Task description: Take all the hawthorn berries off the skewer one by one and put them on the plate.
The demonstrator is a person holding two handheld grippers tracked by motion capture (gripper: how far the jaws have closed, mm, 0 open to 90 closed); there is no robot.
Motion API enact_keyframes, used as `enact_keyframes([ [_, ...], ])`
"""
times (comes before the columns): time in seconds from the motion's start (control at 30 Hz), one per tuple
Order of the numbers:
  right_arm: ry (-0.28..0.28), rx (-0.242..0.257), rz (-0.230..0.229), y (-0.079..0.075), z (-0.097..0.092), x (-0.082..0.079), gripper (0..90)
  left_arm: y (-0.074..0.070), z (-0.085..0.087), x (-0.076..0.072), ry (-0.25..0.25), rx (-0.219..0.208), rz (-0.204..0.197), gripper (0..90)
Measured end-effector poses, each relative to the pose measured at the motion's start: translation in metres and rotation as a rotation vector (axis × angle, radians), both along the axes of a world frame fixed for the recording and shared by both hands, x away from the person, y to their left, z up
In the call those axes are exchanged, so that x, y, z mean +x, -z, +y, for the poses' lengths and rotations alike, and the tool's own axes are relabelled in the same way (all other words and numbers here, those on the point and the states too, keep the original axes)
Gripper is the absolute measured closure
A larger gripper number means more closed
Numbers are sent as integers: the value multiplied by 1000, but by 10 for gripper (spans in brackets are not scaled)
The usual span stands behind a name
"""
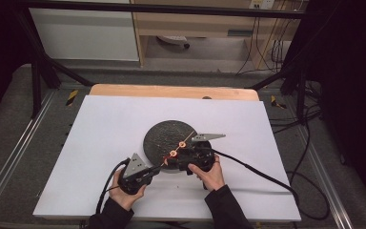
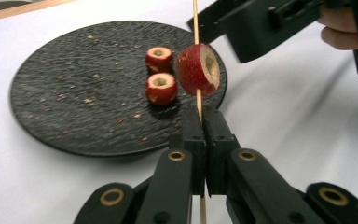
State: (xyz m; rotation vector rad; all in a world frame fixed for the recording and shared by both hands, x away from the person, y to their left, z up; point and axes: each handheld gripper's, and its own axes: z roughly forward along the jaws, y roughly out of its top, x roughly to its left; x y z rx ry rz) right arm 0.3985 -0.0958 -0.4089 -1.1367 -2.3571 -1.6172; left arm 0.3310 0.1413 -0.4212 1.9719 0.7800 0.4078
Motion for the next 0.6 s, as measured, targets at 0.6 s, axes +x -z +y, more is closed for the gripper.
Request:
enact_keyframes([
  [0.6, -37, 28, 54, 4, 2, 1, 568, -5, -11, -2, 20, -8, -25, 880],
])
